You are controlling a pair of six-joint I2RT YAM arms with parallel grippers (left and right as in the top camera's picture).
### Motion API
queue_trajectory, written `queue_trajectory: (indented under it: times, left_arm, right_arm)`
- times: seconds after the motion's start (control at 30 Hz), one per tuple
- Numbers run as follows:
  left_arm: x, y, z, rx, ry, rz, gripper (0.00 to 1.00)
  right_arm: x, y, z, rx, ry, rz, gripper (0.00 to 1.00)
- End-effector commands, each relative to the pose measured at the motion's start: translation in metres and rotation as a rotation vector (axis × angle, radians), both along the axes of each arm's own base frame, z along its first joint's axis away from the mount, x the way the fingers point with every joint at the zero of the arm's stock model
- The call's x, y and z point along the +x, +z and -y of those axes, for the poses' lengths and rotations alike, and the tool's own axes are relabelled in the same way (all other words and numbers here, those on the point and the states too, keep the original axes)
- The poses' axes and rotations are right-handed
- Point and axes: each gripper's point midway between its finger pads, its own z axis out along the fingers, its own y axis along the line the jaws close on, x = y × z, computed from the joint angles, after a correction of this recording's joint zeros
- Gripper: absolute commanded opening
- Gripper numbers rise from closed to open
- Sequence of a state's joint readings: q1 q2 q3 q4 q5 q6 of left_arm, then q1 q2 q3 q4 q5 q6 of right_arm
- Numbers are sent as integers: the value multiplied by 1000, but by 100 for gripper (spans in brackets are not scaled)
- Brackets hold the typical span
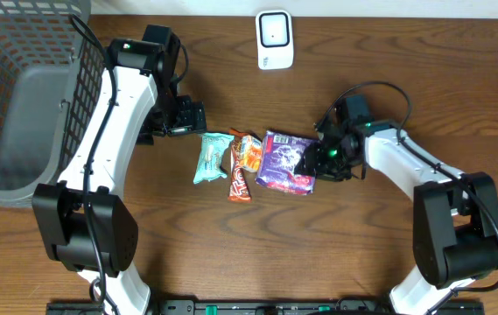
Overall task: Scan the item barcode
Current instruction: 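Grasp the purple box with the right gripper and lift it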
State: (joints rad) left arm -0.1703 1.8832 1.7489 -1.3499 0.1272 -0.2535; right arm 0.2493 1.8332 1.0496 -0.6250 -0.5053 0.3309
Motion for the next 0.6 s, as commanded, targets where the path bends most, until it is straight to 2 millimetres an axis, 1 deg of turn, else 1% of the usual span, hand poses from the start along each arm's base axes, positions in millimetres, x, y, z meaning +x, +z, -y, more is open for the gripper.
queue_trajectory:
  times: [0.0, 0.03, 0.17, 0.27, 0.37, 0.47, 0.57]
  left_arm:
    - [-1, 2, -4, 12, -6, 6, 98]
    - [-1, 2, -4, 12, -6, 6, 98]
    - [-1, 2, -4, 12, -6, 6, 98]
    - [-1, 2, -4, 12, -6, 6, 98]
    - [-1, 2, -4, 12, -6, 6, 98]
    - [-1, 2, -4, 12, -6, 6, 98]
    - [-1, 2, -4, 12, -6, 6, 98]
  right_arm:
    - [-18, -10, -3, -9, 19, -43, 13]
    - [-18, -10, -3, -10, 20, -47, 1]
    - [-19, -3, -2, -14, 35, -36, 1]
    - [-13, 10, 9, -86, 24, -9, 1]
    - [-5, 29, 29, -213, 4, 31, 1]
    - [3, 58, 57, -373, -37, 80, 1]
    - [8, 92, 88, -541, -95, 127, 1]
